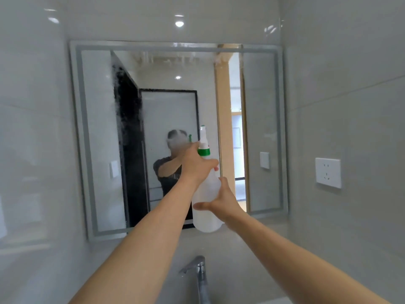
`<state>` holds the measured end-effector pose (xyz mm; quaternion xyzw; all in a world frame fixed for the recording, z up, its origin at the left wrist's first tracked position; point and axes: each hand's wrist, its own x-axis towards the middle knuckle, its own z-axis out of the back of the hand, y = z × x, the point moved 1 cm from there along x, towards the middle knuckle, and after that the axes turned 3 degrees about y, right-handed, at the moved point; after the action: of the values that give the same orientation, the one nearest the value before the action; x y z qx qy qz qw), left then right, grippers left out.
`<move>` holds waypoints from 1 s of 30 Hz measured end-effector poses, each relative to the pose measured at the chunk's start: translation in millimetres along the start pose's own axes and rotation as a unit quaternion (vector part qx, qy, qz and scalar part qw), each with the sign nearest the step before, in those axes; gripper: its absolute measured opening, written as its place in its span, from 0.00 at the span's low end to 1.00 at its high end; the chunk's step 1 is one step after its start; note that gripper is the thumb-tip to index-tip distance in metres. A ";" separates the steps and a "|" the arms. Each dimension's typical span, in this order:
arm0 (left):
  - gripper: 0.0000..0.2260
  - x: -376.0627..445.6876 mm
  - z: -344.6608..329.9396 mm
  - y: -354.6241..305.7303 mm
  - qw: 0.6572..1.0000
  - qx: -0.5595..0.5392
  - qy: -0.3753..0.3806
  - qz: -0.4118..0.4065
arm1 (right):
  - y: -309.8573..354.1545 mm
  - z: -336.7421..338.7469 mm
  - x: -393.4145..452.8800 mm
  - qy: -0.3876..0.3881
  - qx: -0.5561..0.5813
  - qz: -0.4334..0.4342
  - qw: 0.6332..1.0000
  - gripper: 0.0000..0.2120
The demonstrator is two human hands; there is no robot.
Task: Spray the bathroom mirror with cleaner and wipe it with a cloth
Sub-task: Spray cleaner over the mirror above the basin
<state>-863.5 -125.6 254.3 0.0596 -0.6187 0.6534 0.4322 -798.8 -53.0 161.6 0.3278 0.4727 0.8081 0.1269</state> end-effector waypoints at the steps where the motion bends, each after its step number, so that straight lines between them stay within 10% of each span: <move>1: 0.23 -0.7 -7.8 -2.0 1.000 -0.005 0.006 -0.001 | -2.7 7.4 -1.8 -0.006 -0.004 -0.008 1.000 0.42; 30: 0.15 -43.8 -175.1 -30.9 0.986 -0.106 0.123 0.041 | -54.5 145.2 -87.6 -0.131 -0.036 -0.147 0.980 0.40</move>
<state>-736.6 -0.8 211.0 -0.0927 -0.6286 0.6037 0.4815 -644.3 29.1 128.6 0.3528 0.4655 0.7474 0.3166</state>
